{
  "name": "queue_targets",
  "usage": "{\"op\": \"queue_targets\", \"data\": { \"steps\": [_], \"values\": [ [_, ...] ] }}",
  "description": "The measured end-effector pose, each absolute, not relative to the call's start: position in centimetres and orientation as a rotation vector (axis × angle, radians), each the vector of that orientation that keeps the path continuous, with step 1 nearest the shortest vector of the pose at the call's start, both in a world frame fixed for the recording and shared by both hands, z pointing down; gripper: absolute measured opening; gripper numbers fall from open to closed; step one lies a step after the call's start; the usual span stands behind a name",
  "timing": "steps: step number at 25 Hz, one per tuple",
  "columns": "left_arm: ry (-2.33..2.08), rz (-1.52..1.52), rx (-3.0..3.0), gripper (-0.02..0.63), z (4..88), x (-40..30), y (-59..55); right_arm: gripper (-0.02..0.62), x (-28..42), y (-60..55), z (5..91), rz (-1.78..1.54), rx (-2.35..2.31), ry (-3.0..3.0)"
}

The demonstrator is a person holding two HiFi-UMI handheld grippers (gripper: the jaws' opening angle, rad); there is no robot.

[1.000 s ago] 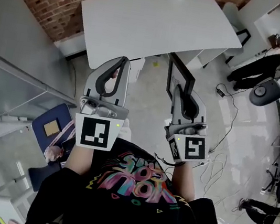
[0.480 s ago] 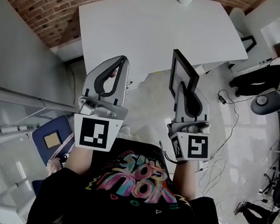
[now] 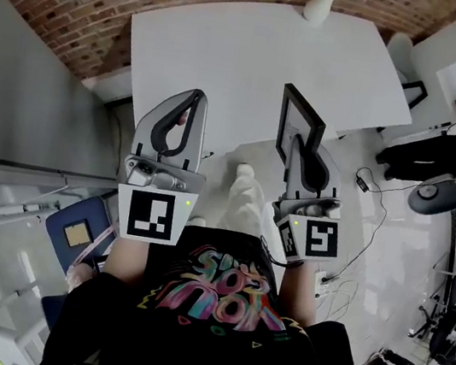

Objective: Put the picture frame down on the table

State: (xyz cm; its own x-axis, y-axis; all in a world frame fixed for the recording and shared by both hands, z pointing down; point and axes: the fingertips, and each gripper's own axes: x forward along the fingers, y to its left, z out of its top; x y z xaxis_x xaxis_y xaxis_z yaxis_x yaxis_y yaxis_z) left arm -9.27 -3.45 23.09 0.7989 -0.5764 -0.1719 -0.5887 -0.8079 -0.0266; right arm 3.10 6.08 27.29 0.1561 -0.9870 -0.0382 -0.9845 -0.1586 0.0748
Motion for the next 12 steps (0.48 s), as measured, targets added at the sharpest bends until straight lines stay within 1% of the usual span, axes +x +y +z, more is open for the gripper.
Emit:
{"op": "queue_targets", "data": {
  "steps": [7,12],
  "values": [
    [1.135,0.206,-2.845,0.023,24.0,-0.6,-10.1,0.049,12.5,-2.3,29.9,-0.042,2.147,-2.156],
    [1.35,0.207,-2.731,0.023,23.2,3.2,-14.6,0.049,17.1,-9.0,28.9,-0.108,1.95,-2.334]
  ]
}}
